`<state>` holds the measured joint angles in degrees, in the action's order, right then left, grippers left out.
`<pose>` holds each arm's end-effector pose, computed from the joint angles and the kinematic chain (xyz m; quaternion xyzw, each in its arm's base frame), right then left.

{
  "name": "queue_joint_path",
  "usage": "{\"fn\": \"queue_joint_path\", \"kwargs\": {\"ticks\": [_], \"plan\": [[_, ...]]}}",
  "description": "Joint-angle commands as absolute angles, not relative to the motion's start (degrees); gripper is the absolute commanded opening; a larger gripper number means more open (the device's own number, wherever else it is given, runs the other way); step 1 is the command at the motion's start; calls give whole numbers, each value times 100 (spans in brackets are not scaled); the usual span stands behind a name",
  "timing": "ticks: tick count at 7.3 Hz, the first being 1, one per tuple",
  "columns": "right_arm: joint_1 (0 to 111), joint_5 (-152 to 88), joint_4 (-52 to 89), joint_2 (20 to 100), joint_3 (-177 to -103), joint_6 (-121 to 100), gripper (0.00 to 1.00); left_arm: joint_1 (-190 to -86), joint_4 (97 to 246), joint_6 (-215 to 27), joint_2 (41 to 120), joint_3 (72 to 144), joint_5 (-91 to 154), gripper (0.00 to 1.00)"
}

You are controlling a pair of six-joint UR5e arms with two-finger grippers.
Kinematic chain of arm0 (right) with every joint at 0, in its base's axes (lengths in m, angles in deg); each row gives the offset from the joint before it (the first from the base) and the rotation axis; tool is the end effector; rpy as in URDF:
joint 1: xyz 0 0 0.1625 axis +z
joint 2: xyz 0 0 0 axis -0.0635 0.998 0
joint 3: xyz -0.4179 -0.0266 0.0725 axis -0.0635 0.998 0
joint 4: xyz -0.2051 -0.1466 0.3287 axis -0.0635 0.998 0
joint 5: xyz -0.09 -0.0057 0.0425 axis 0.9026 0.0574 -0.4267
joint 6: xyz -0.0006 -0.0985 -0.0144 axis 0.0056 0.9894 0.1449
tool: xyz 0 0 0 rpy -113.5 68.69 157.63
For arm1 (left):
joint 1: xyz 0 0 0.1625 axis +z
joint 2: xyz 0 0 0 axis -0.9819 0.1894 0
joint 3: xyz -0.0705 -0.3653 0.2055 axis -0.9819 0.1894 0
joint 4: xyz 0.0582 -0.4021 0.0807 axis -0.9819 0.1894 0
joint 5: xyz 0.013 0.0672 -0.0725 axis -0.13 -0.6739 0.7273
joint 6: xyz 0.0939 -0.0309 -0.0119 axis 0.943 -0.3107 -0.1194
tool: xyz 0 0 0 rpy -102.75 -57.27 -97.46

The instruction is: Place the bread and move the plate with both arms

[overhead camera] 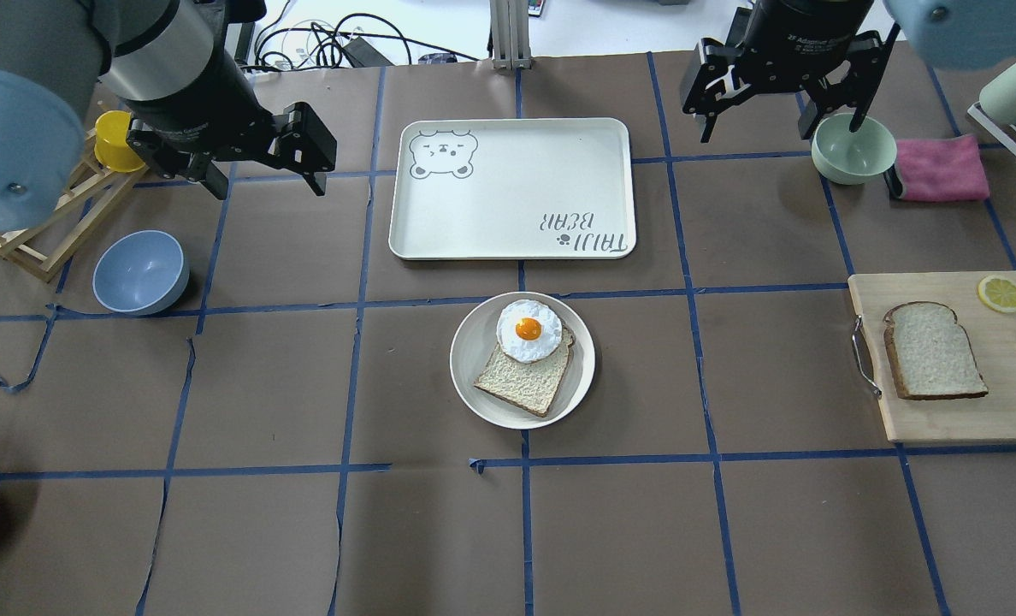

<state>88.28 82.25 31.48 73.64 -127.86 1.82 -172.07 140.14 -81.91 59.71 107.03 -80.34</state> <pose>0.1489 -0.5395 0.5082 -0.0188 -0.9995 0.0226 0.0117 -0.1582 -0.4846 0.5092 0.0021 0.9984 -0.0565 0.0003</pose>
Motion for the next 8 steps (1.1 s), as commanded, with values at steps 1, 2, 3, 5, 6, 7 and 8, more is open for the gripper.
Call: {"fn": "queue_joint_path", "kwargs": {"ticks": [1, 2, 3, 5, 6, 7, 8], "plan": [[8838, 8262, 3098, 7376, -12789, 139, 100, -17207, 14030, -8191, 5968, 10703, -8025, 100], [8821, 8341, 3080, 7359, -12798, 155, 100, -17207, 14030, -8191, 5968, 10694, -8033, 100], [8829, 8341, 3106, 7359, -12798, 130, 100, -17216, 14021, -8191, 5968, 10694, -8025, 100], [8829, 8341, 3097, 7359, -12807, 129, 100, -17198, 14021, -8191, 5968, 10694, -8025, 100], [8821, 8341, 3080, 7359, -12807, 129, 100, -17207, 14030, -8191, 5968, 10703, -8033, 100], [8829, 8341, 3106, 7359, -12807, 121, 100, -17207, 14030, -8191, 5968, 10703, -8034, 100], [8829, 8333, 3115, 7350, -12807, 121, 100, -17207, 14030, -8191, 5968, 10703, -8034, 100]]}}
